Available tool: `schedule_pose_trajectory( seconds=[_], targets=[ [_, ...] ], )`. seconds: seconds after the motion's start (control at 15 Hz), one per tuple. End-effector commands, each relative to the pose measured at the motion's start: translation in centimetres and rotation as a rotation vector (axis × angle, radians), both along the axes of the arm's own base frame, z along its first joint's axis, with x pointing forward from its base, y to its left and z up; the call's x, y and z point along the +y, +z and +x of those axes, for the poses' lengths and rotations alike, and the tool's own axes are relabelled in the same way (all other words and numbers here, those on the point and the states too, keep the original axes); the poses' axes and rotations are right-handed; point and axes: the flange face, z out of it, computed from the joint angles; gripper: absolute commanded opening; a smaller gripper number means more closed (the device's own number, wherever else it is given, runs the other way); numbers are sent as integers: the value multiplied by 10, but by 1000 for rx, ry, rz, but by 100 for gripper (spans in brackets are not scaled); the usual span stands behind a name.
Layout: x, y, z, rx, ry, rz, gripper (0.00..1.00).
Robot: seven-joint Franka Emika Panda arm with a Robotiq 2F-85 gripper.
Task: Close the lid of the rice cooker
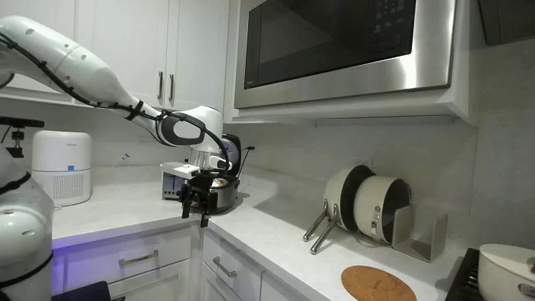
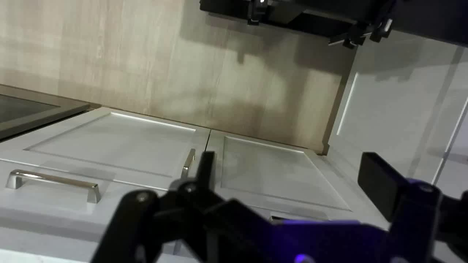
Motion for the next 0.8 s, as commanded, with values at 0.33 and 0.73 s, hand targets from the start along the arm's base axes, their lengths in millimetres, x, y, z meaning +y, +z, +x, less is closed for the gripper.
schedule_pose_trajectory(
  seconds=[0.33,0.73],
  targets=[
    [59,36,9,-39,120,44,100],
    [165,116,15,-196,359,154,100]
  ],
)
